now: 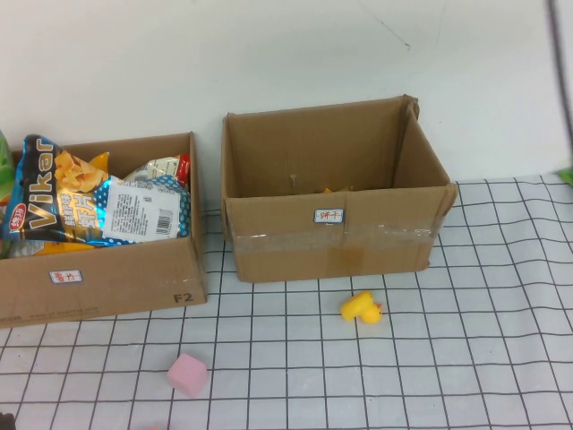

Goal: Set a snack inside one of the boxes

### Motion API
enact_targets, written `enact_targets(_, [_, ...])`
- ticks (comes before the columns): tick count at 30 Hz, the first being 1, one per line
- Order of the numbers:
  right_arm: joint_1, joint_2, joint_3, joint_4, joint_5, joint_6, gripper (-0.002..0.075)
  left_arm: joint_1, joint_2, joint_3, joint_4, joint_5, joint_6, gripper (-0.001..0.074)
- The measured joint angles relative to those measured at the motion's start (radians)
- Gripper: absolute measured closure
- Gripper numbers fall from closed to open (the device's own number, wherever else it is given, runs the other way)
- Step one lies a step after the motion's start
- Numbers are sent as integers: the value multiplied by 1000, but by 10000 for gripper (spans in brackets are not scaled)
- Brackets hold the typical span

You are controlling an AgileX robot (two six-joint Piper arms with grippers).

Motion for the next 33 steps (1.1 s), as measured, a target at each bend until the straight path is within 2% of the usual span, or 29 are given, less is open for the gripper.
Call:
enact_targets(8, [0, -90, 6, -91, 0, 8, 722, 0, 0, 0, 0, 0, 0, 736])
enact_targets(14, [0, -213, 146, -148, 0, 8, 722, 0, 0, 0, 0, 0, 0, 736])
enact_targets(21, [0, -462, 490, -204, -20, 18, 722, 0, 0, 0, 0, 0, 0, 736])
enact_targets(33, [0, -1018, 1262, -220, -354, 73, 722, 0, 0, 0, 0, 0, 0, 736])
